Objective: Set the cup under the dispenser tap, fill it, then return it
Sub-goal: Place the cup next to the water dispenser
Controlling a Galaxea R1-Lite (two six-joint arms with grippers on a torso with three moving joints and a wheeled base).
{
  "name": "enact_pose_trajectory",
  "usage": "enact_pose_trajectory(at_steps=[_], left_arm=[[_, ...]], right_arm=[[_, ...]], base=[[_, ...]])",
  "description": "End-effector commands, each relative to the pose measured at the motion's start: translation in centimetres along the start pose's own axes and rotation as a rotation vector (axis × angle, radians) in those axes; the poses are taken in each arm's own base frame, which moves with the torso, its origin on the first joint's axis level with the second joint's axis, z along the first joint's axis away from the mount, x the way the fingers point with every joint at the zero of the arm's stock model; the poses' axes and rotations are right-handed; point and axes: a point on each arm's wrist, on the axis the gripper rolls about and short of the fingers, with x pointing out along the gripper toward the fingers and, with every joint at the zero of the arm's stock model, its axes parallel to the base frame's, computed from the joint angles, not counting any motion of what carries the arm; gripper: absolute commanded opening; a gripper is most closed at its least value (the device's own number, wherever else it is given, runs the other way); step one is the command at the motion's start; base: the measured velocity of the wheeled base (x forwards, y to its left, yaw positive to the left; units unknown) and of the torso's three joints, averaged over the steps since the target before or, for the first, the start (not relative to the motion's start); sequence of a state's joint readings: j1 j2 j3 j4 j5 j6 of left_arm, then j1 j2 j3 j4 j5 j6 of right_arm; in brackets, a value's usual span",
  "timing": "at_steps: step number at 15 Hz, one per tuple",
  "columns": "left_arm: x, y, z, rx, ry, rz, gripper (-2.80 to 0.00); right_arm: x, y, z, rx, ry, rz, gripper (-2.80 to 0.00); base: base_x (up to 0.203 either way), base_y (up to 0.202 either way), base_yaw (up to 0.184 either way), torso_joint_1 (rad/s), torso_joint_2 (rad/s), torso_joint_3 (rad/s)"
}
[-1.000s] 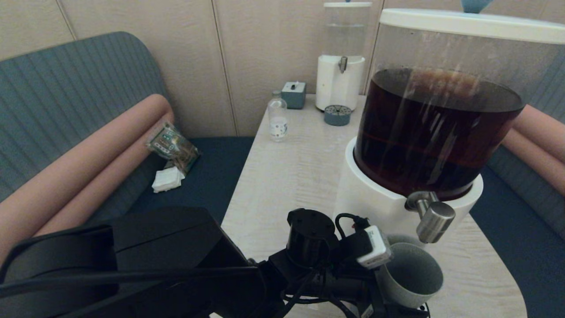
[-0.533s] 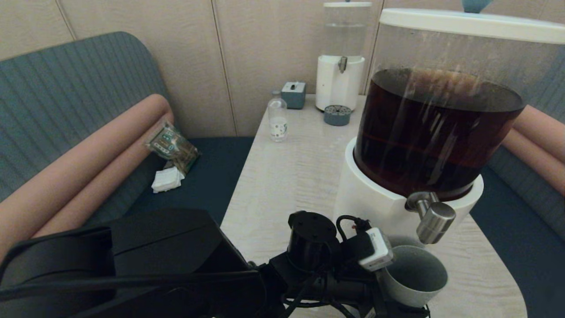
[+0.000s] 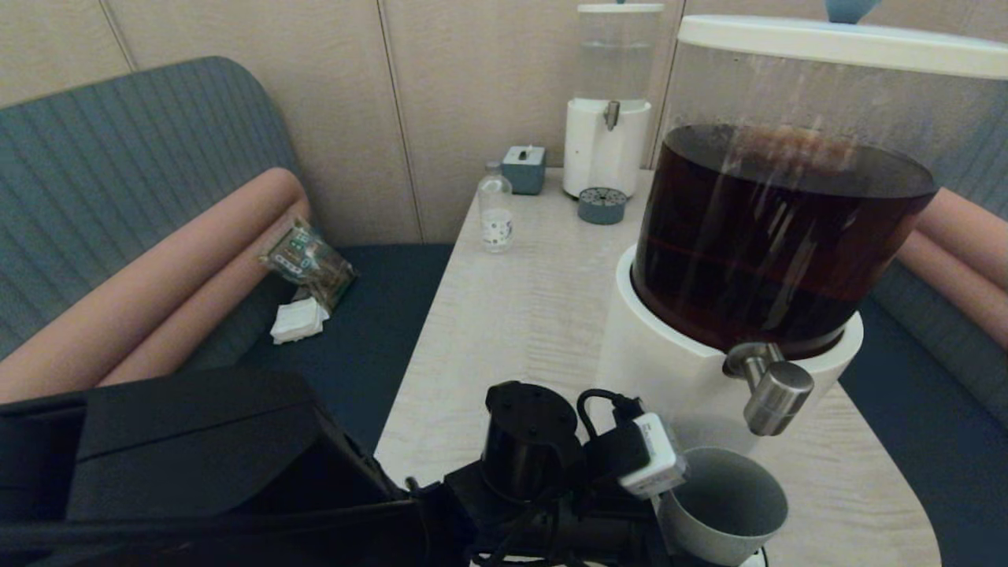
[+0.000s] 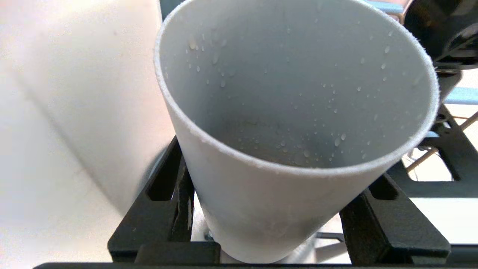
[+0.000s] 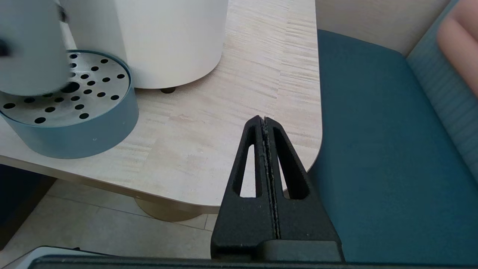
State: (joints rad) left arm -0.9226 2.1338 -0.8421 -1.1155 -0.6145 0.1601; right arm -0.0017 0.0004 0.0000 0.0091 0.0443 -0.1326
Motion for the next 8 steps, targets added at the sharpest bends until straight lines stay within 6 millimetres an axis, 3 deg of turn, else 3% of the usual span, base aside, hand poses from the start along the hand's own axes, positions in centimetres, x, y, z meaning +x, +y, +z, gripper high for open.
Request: enact_pose_trajectory(at_steps=[1, 5, 8], left_arm=[[-1.5, -0.7, 1.5, 0.012, -0.023, 0.009, -2.8], [-4.6, -1.6, 2.1, -0.067, 0.003, 0.134, -2.8], [-7.2, -1.2, 3.0, -0.12, -0.008, 0.292, -2.8]], right_arm=[[0.0, 0.0, -0.3, -0.001, 0.006, 0.001, -2.8], [0.1, 0.0, -0.3, -0.001, 0.007, 0.001, -2.8], [0.1, 0.0, -0.3, -0.001, 0.007, 0.001, -2.8]], base=[[0.0, 0.0, 0.0, 0.0, 0.0, 0.0], [0.0, 0.0, 0.0, 0.0, 0.0, 0.0], [0.0, 0.0, 0.0, 0.0, 0.0, 0.0]])
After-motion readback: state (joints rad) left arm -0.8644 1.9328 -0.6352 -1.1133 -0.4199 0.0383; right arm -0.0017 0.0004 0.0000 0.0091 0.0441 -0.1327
